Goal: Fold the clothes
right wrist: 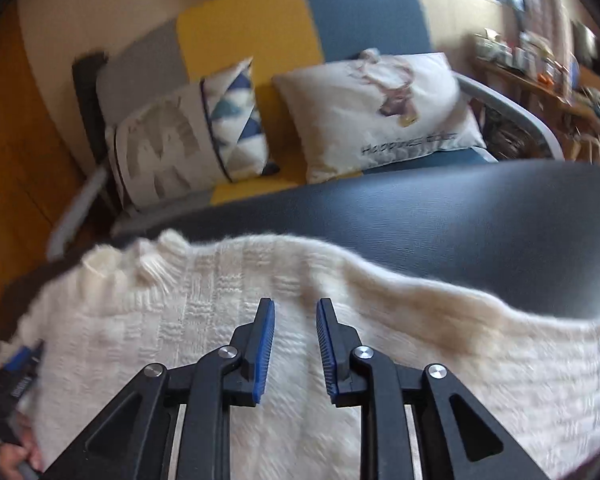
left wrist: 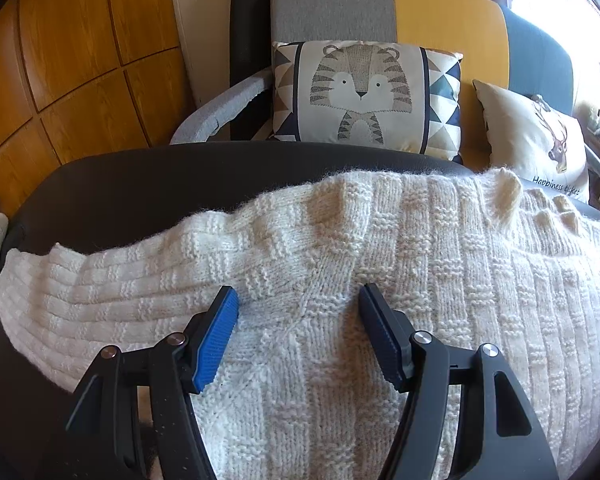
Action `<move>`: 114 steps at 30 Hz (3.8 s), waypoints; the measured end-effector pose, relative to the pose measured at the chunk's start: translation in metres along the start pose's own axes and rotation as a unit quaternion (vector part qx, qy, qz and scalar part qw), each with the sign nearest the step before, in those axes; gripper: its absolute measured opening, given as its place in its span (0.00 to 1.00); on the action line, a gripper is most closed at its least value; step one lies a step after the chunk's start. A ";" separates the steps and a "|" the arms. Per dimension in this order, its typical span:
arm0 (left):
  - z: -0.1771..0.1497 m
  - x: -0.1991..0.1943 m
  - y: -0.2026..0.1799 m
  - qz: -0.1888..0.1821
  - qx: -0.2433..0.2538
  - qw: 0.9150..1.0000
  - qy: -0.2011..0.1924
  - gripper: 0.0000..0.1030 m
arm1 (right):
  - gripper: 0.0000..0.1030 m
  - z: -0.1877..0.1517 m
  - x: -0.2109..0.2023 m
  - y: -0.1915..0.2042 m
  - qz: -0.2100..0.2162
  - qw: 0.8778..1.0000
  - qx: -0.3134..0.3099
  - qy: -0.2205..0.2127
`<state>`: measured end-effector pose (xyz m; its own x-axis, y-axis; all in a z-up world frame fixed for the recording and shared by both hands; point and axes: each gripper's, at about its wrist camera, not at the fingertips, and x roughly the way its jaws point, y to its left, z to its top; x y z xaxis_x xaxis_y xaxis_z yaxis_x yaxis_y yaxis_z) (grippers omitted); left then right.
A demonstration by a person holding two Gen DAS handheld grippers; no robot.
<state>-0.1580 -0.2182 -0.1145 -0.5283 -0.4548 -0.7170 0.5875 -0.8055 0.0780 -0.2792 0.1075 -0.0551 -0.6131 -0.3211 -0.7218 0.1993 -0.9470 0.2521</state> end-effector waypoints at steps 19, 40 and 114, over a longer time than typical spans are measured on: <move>0.002 -0.001 -0.006 0.015 0.014 1.000 0.000 0.64 | 0.22 -0.016 -0.034 -0.144 -0.208 0.977 0.012 0.035; 0.002 -0.001 -0.004 0.006 0.006 1.000 0.001 0.64 | 0.26 -0.015 0.007 -0.067 -0.126 0.991 -0.033 0.014; 0.007 0.001 0.005 -0.009 -0.005 1.000 0.009 0.68 | 0.07 -0.093 -0.148 -0.356 -0.086 0.887 0.444 -0.096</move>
<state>-0.1598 -0.2248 -0.1103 -0.5284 -0.4334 -0.7300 0.5842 -0.8095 0.0578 -0.1880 0.4913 -0.0976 -0.7122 -0.0849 -0.6968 -0.5378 -0.5720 0.6193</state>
